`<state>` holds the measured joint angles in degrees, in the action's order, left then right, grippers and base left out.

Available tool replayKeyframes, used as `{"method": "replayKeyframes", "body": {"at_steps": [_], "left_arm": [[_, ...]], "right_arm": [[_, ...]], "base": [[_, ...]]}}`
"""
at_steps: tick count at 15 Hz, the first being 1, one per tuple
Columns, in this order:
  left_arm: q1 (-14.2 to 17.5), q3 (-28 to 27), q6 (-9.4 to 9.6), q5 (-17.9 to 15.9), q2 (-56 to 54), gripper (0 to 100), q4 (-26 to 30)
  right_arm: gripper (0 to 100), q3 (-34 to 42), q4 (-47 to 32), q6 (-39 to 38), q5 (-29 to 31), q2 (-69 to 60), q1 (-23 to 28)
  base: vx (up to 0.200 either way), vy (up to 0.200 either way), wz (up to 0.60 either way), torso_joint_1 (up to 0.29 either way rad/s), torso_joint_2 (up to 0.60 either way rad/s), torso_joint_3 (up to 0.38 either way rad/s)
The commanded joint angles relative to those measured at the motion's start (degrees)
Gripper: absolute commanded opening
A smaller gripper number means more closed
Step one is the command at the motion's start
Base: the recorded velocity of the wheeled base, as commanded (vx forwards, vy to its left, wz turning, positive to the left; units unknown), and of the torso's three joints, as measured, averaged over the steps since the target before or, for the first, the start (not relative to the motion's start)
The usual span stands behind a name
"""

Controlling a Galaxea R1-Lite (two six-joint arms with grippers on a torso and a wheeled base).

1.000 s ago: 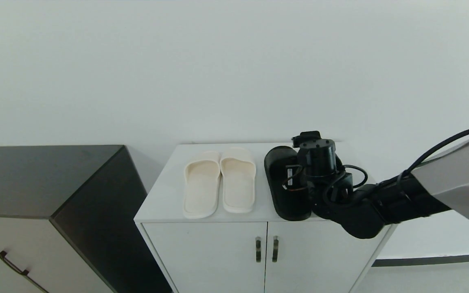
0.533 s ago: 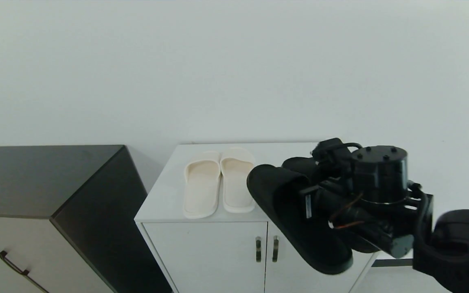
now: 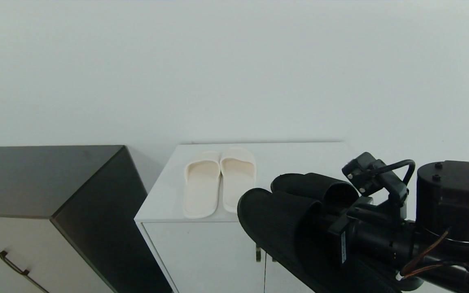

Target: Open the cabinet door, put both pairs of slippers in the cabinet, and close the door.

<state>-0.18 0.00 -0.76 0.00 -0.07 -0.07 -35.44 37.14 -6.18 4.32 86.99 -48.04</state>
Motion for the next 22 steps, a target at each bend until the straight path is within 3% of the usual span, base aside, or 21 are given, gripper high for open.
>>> {"method": "replayKeyframes", "body": {"at_steps": [1,8,22], "left_arm": [[0.0,0.0,-0.04,0.0,0.1,0,0.0],[0.0,0.0,-0.04,0.0,0.1,0,0.0],[0.0,0.0,-0.04,0.0,0.1,0,0.0]], "right_arm": [[0,0.5,0.0,0.0,0.0,-0.7,0.0],[0,1.2,0.1,0.1,0.0,-0.5,0.0],[0,2.0,0.2,0.3,-0.9,0.0,0.0]], "base": [[-0.2,0.0,0.0,0.002,0.0,0.007],[-0.2,0.0,0.0,-0.002,0.0,0.003],[0.0,0.0,0.0,0.0,0.0,0.0]]}}
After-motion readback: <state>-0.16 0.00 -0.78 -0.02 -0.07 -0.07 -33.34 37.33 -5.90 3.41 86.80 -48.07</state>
